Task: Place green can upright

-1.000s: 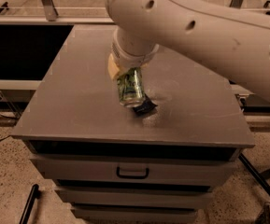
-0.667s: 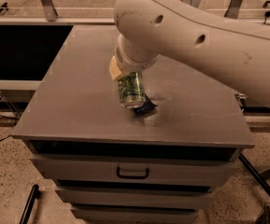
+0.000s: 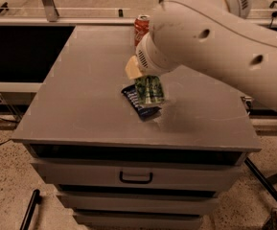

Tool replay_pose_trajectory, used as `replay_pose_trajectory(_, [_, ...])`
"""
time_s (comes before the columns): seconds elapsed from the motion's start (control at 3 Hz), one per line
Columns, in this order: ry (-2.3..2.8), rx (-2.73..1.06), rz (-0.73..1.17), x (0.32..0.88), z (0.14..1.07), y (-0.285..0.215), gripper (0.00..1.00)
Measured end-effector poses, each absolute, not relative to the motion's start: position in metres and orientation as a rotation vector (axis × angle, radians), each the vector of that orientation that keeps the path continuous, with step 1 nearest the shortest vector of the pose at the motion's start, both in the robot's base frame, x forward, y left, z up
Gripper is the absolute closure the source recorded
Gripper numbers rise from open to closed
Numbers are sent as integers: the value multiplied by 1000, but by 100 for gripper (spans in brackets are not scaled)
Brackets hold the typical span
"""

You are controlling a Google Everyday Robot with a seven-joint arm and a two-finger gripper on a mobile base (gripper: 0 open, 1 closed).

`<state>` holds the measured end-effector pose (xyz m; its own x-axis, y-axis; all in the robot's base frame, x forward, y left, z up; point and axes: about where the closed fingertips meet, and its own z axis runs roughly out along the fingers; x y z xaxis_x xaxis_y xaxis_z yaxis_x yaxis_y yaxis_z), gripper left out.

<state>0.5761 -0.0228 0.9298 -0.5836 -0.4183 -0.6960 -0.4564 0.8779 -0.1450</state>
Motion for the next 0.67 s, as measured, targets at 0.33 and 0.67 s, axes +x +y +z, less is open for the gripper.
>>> replay_pose_trajectory(0.33, [2211,-614,92,555,912,-69,100])
replay_pose_trajectory(0.67, [2161,-565,116,551,920,-92,100])
